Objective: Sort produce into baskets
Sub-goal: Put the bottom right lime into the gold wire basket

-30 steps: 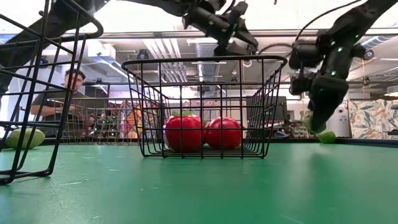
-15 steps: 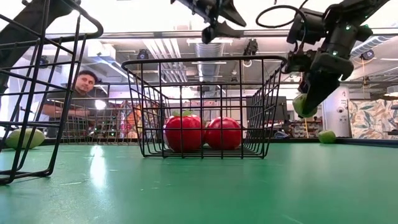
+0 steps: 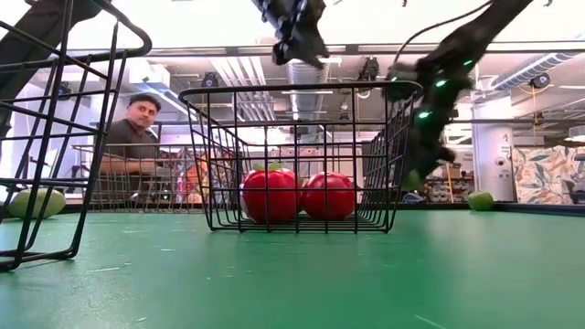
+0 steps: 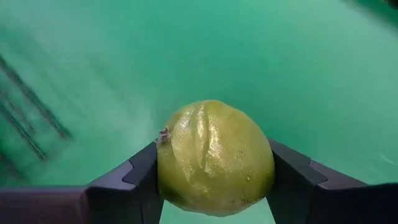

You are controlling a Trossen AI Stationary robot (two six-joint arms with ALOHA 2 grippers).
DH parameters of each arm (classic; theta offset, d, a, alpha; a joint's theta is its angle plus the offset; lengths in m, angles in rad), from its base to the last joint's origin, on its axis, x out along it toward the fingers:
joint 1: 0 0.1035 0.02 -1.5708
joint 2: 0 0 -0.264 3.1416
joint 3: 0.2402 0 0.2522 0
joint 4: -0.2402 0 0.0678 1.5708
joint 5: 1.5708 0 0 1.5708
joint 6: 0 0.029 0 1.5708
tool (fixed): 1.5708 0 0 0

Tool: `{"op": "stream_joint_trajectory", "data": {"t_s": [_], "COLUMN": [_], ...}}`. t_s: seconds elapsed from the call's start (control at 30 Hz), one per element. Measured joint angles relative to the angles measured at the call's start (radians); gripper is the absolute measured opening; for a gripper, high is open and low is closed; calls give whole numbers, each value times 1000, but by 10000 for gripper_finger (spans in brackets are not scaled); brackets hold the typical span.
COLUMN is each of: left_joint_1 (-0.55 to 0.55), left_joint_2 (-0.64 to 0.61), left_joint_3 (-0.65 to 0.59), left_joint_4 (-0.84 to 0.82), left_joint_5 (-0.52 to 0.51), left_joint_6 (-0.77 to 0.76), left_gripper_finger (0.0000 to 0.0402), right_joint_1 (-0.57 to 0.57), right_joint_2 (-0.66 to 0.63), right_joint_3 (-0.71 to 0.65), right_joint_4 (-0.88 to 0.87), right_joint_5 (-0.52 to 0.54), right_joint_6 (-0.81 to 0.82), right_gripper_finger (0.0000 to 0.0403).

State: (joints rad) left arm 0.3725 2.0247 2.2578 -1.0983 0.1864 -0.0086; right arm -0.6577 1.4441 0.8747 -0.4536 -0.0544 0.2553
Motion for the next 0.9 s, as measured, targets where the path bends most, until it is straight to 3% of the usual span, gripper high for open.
{"op": "stream_joint_trajectory", "data": {"t_s": [0.13,0.47,0.7,0.9], "left_joint_1": [29,94,100,101], "left_joint_2": [0,-59,-157,-220], "left_joint_3": [-29,-289,-501,-589], "left_joint_4": [-107,47,188,321], "left_joint_5": [-6,-21,20,15], "left_joint_6": [-54,-47,-92,-169], "left_gripper_finger": [123,98,93,93], "right_joint_1": [-63,-60,-61,-56], "right_joint_2": [159,418,538,590], "right_joint_3": [159,499,575,579], "right_joint_4": [14,17,9,20], "right_joint_5": [-155,-166,-185,-260], "right_joint_6": [118,330,414,433], "right_gripper_finger": [207,208,208,213]}}
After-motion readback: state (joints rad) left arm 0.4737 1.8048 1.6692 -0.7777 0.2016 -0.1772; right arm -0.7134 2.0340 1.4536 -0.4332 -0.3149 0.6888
